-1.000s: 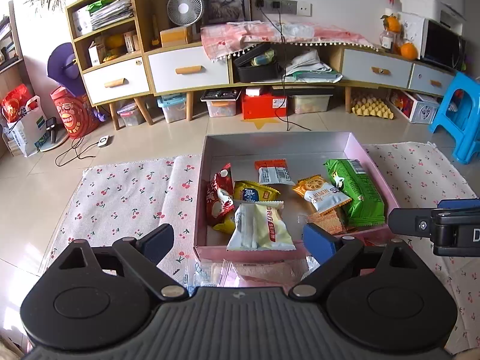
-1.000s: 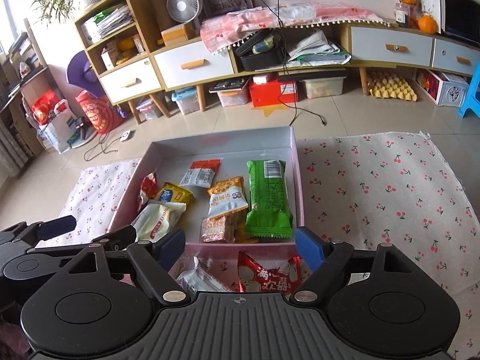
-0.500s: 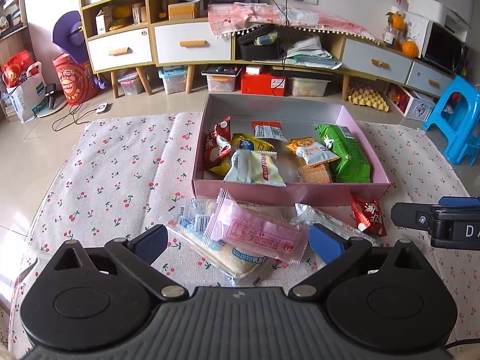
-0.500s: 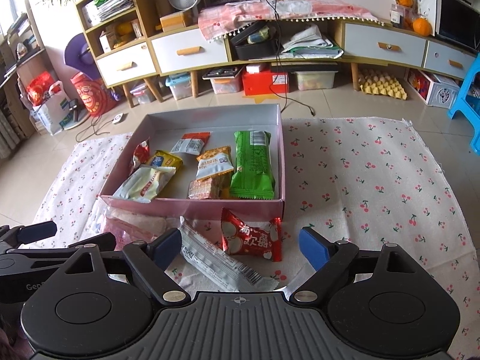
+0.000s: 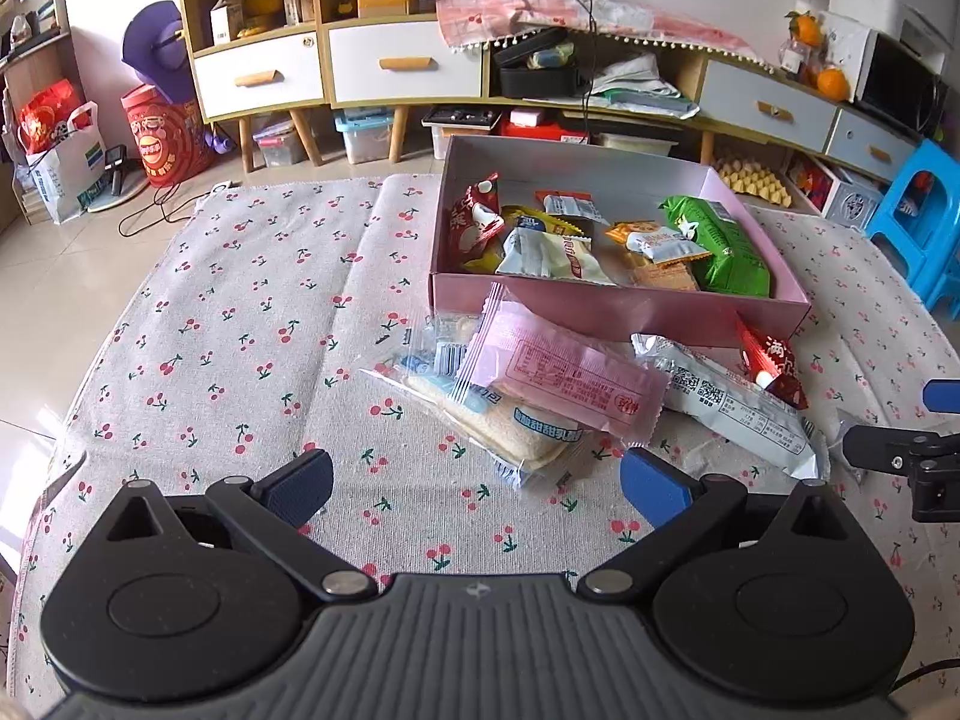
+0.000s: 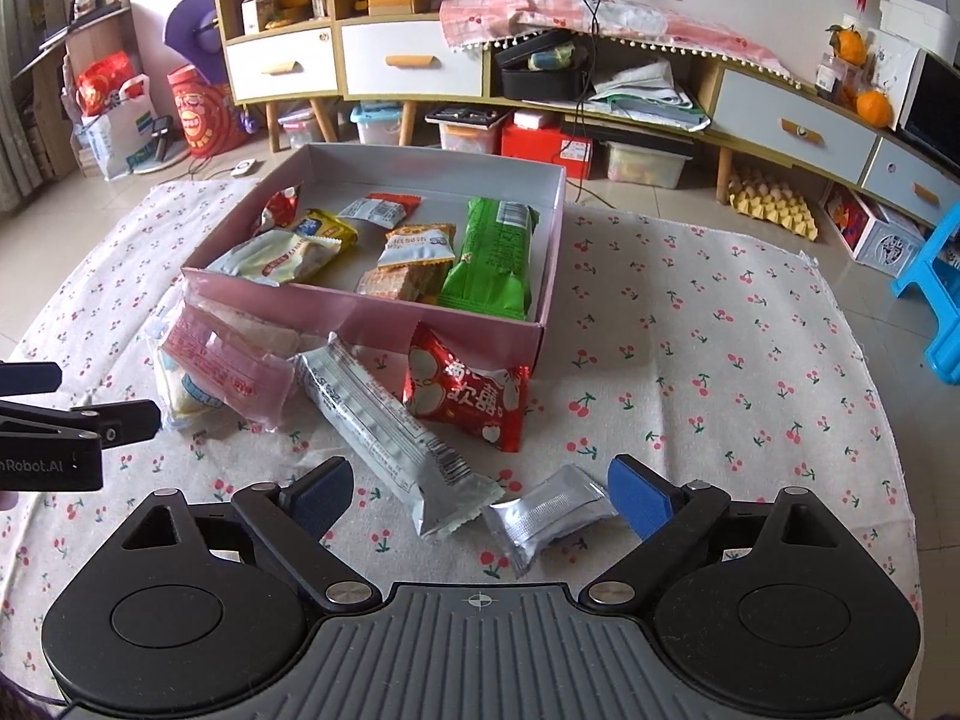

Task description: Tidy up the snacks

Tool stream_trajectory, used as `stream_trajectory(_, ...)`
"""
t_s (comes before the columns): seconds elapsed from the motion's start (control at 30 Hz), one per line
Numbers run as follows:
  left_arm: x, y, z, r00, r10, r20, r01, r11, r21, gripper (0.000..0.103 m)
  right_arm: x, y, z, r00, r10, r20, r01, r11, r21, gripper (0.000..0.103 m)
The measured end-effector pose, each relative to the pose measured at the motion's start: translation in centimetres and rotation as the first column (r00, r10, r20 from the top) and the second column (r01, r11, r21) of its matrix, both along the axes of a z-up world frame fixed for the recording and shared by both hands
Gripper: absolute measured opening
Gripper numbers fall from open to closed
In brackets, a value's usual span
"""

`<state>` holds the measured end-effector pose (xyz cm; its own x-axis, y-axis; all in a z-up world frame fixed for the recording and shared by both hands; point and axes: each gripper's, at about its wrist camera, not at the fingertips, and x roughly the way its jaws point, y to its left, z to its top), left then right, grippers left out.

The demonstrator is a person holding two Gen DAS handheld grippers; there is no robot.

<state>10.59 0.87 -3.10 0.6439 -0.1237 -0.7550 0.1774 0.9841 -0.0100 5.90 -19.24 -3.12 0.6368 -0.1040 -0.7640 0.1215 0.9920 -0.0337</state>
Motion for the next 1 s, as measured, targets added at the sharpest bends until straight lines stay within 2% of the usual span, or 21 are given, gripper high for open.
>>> stream_trajectory(0.2,0.2,0.4,-0.7,0.998,0.009,0.056,-0.006,0.999,-0.046,0.102,-0.3,-0.6,-1.2,0.997,0.07,0.017,-0.069,0.998,-0.011,0.094)
stream_trajectory(0.43,0.6,-0.7,-0.1,0.997,0.054,0.052,-0.047,0.989,-0.142,0.096,0.3,0.6,-1.6,0.982,0.184,0.051,-0.186,0.982,0.037,0.094)
stream_trajectory(0.53,1.0,-1.5,0.0,0.996,0.079,0.029,-0.072,0.982,-0.176,0.088,1.0,1.4,-2.0,0.974,0.221,0.05,-0.223,0.974,0.033,0.094)
stream_trajectory(0.7,2.3,-2.0,-0.5,0.987,0.147,-0.06,-0.158,0.957,-0.245,0.073,2.4,2.4,-2.6,0.972,0.235,0.021,-0.235,0.972,0.013,0.091)
stream_trajectory(0.83,2.9,-2.1,-0.8,0.972,0.216,-0.095,-0.234,0.938,-0.257,0.07,3.4,2.3,-3.0,0.974,0.226,0.006,-0.226,0.974,0.015,0.091)
stream_trajectory(0.97,3.3,-2.3,-0.5,0.965,0.244,-0.097,-0.261,0.933,-0.247,0.063,3.9,2.1,-3.6,0.978,0.208,-0.016,-0.208,0.978,0.008,0.08)
stream_trajectory(1.0,3.4,-2.2,-0.5,0.964,0.245,-0.098,-0.262,0.932,-0.248,0.058,4.1,2.1,-3.8,0.979,0.205,-0.023,-0.205,0.979,0.008,0.077)
